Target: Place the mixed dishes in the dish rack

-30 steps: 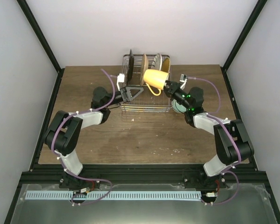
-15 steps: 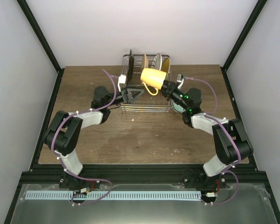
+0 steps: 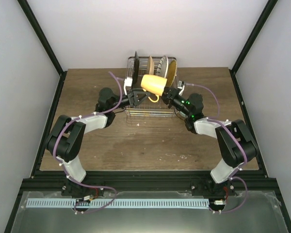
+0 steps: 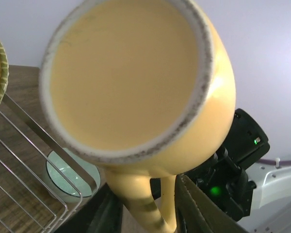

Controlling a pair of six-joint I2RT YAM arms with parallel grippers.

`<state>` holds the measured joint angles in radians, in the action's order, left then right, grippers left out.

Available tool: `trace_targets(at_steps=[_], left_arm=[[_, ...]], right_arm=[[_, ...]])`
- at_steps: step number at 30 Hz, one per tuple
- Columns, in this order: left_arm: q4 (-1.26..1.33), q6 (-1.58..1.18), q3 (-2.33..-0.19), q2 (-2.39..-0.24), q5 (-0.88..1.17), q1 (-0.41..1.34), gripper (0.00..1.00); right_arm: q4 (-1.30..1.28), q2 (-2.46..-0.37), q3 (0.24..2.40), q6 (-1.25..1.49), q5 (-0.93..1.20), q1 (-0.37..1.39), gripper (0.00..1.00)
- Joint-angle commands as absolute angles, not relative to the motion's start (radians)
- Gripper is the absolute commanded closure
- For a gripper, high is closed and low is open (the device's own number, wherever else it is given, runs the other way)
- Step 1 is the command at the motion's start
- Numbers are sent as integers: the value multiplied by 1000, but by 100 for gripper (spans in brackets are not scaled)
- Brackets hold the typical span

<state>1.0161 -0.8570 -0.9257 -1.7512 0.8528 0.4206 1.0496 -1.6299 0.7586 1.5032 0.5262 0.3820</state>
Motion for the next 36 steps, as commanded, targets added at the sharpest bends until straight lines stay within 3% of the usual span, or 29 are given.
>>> trace_targets(at_steps=[1,4,22,36], left_arm=[[997,-803,-950,-1751,837,428,75],[982,-790,-948,-1747,834,429,83],[879,-701,-953,-1713,789,424,98],[872,-699,-976,-1703,772,398,100]], right_arm=[[1156,-1611,818,1514,526,391,99],[1152,-1609,812,1508,528,391,99],[1294,-1801,867,1575,620,384,99],[1249,-1810,895,1558,702,340,97]])
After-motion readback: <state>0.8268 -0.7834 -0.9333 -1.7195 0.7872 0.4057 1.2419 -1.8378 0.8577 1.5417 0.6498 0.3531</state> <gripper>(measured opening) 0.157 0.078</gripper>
